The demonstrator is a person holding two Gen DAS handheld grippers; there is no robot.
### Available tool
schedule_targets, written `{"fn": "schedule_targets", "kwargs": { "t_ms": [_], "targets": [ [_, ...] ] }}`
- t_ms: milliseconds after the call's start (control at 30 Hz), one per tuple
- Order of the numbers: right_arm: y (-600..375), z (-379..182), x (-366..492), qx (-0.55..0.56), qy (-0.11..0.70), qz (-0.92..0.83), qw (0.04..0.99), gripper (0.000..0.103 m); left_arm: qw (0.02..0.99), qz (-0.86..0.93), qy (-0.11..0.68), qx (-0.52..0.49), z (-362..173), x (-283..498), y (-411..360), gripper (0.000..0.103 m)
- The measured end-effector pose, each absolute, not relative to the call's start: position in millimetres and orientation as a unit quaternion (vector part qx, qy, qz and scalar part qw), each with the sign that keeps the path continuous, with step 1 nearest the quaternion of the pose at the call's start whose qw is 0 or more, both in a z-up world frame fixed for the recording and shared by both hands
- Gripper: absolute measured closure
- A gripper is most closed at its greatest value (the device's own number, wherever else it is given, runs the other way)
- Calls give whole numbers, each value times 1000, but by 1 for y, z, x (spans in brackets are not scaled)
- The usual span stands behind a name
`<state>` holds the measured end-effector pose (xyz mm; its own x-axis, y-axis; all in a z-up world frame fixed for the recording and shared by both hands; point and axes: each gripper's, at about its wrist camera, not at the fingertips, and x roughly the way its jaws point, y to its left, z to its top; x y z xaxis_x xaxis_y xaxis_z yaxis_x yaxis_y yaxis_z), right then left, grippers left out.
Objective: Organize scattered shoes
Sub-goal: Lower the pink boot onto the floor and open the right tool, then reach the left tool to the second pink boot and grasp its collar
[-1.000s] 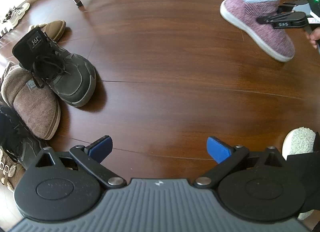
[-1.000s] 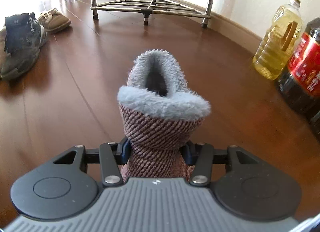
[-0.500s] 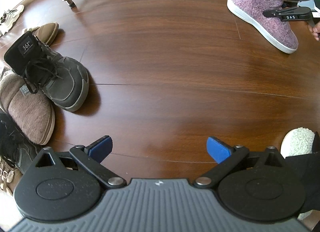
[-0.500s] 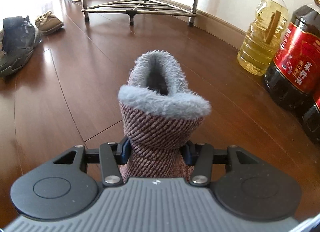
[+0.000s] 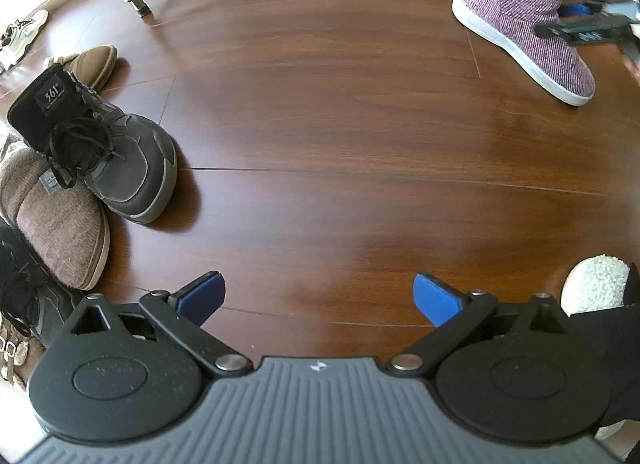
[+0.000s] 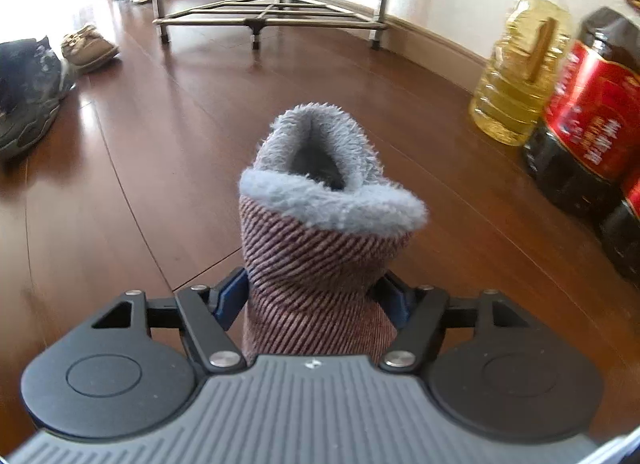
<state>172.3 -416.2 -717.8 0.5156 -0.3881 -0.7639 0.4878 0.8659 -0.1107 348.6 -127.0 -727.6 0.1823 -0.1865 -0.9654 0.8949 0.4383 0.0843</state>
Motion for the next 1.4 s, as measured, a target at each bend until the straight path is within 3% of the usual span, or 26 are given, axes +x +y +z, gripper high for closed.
{"fn": "schedule_targets", "kwargs": {
  "t_ms": [233,567,733,867,1033,1400],
  "targets": [
    [-340,-698,150,154,399,-206,880,26,683,-388,529,321,-731,361,-124,1],
    [-286,-717,295,159,413,-57,895,26,729,-270,578,247,-719,399,-62,4],
    [-250,-697,374,161,401,29,902,26,783,-163,573,179,-675,424,-7,6],
    [-212,-646,445,126,382,86,912,26,814,-67,557,152,-632,430,31,6],
    [-183,-609,478,113,368,123,915,26,832,13,540,123,-592,424,79,6],
    [-74,-627,531,50,385,171,905,28,846,35,522,105,-632,451,185,6]
  ]
}}
